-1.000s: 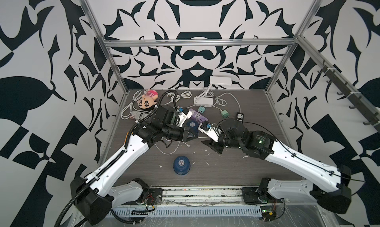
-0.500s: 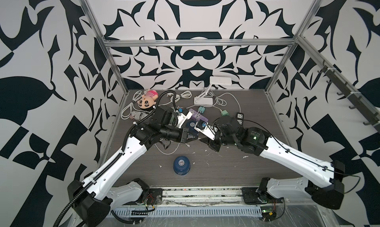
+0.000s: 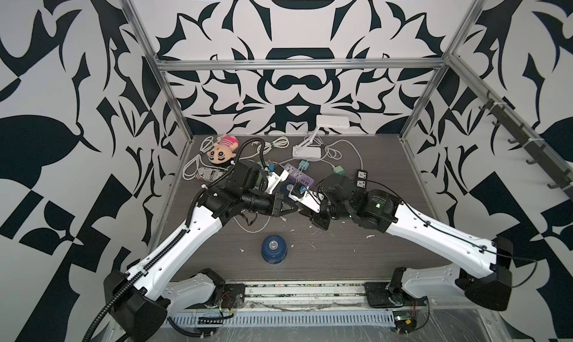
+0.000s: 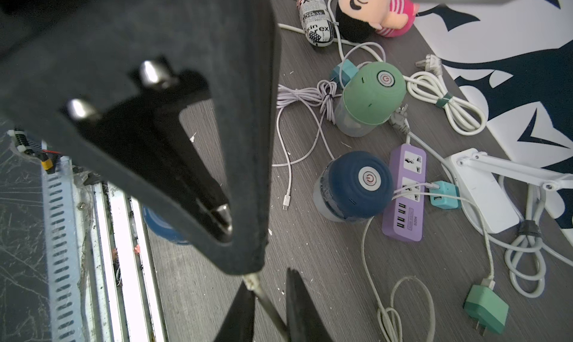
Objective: Charge the cordless meat grinders
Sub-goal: Pick up the charging cable from the center of the board.
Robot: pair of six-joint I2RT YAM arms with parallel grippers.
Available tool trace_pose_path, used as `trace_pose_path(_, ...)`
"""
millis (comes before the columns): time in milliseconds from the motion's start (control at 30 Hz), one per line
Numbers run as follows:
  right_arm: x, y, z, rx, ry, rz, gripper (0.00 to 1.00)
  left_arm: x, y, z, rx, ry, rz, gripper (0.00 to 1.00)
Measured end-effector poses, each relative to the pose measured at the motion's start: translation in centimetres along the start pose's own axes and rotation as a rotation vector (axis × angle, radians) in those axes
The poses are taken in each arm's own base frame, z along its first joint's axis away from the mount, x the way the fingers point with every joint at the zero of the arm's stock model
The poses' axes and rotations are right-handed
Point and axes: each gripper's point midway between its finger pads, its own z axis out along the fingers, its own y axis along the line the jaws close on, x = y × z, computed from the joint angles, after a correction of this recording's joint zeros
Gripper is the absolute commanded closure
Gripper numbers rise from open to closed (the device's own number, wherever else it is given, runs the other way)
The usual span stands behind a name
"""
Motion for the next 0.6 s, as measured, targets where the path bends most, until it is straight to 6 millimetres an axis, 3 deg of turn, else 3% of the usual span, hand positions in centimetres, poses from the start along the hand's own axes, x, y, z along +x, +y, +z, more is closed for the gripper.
trace_pose_path(333,-0.1,0.7,0.3,-0.015,0.008,-0.011,0.7,0.4,0.0,0.4,0.025,0.029,-0.017,1.0)
trace_pose_path(600,-0.8,1.2,0.2,-0.029,-0.014,-0.022,0.74,0.4,-0.2,0.6,0.041,0.037,-0.02,1.0)
